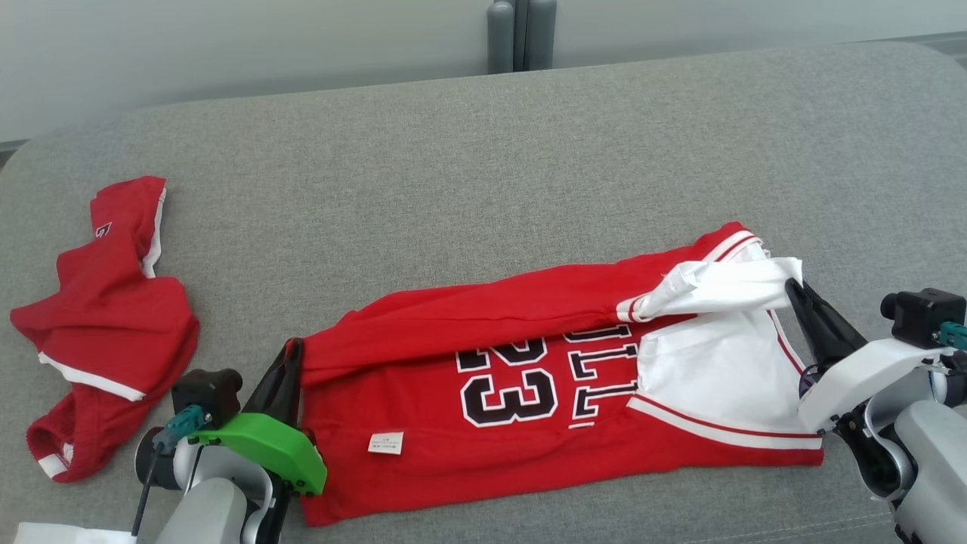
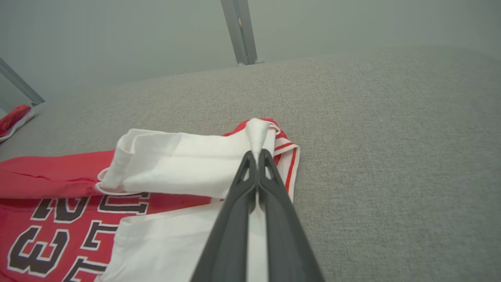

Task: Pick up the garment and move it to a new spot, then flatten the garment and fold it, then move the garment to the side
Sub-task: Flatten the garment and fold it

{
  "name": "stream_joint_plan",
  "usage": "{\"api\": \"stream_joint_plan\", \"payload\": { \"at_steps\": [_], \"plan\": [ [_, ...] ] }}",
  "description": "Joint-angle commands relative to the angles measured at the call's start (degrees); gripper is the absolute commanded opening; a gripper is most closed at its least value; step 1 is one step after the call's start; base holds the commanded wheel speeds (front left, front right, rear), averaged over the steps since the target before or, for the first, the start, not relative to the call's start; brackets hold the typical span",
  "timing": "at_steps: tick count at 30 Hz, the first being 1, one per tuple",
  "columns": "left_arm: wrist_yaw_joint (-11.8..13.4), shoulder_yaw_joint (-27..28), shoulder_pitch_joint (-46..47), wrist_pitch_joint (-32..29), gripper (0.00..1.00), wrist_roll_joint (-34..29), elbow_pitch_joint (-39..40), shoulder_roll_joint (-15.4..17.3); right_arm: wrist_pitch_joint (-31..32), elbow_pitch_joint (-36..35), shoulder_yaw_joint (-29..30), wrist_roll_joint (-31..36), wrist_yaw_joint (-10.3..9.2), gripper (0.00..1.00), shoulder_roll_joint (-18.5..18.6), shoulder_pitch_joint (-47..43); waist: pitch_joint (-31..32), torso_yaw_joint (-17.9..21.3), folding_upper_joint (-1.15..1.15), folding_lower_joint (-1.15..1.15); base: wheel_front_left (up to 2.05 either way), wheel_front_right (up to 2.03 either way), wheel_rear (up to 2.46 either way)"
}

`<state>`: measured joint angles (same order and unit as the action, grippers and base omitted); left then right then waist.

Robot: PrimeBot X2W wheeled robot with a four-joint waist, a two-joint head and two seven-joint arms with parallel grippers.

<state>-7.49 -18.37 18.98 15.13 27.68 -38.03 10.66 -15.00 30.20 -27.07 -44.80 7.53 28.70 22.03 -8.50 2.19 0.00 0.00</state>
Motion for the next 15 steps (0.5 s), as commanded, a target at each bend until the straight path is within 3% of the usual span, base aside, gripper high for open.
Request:
{"api": "stream_joint_plan", "payload": {
  "at_steps": [1, 9, 10, 11, 12, 13, 15],
  "plan": [
    [0.0, 0.4, -1.1, 0.0, 0.00, 0.0, 0.2, 0.1, -0.2, -0.1, 0.7, 0.3, -0.09, 0.00, -0.3, -1.1, 0.6, 0.3, 0.00, 0.00, 0.00, 0.00, 0.00],
    [0.0, 1.3, -3.9, 0.0, 0.00, -0.6, 0.6, -0.6, -0.2, -1.3, 3.7, 1.5, -0.09, 0.00, -2.2, -5.5, 2.1, 0.9, 0.00, 0.00, 0.00, 0.00, 0.00],
    [0.0, 1.5, -4.3, 0.0, 0.04, -0.8, 0.4, -0.7, -0.2, -1.2, 3.8, 1.4, -0.09, 0.00, -2.5, -6.0, 2.2, 1.0, 0.00, 0.00, 0.00, 0.00, 0.00],
    [0.0, 1.7, -4.6, 0.0, 0.31, -0.8, -0.1, -0.9, -0.2, -0.9, 4.0, 1.0, -0.09, 0.03, -2.7, -6.5, 2.3, 1.1, 0.00, 0.00, 0.00, 0.00, 0.00],
    [0.0, 1.9, -4.9, 0.0, 1.00, -1.0, -0.4, -1.1, 0.3, -0.1, 4.1, 0.5, -0.09, 0.68, -2.8, -7.1, 2.4, 1.1, 0.00, 0.00, 0.00, 0.00, 0.00],
    [0.0, 2.4, -5.2, 0.0, 1.00, -1.1, -0.7, -1.4, 0.4, 0.2, 4.0, 0.4, -0.09, 1.00, -3.0, -7.5, 2.6, 1.1, 0.00, 0.00, 0.00, 0.00, 0.00],
    [0.1, 4.1, -5.8, 0.0, 1.00, -1.9, -0.7, -1.8, 0.3, 0.6, 4.4, -0.4, -0.09, 1.00, -3.1, -8.2, 2.8, 1.1, 0.00, 0.00, 0.00, 0.00, 0.00]
  ]
}}
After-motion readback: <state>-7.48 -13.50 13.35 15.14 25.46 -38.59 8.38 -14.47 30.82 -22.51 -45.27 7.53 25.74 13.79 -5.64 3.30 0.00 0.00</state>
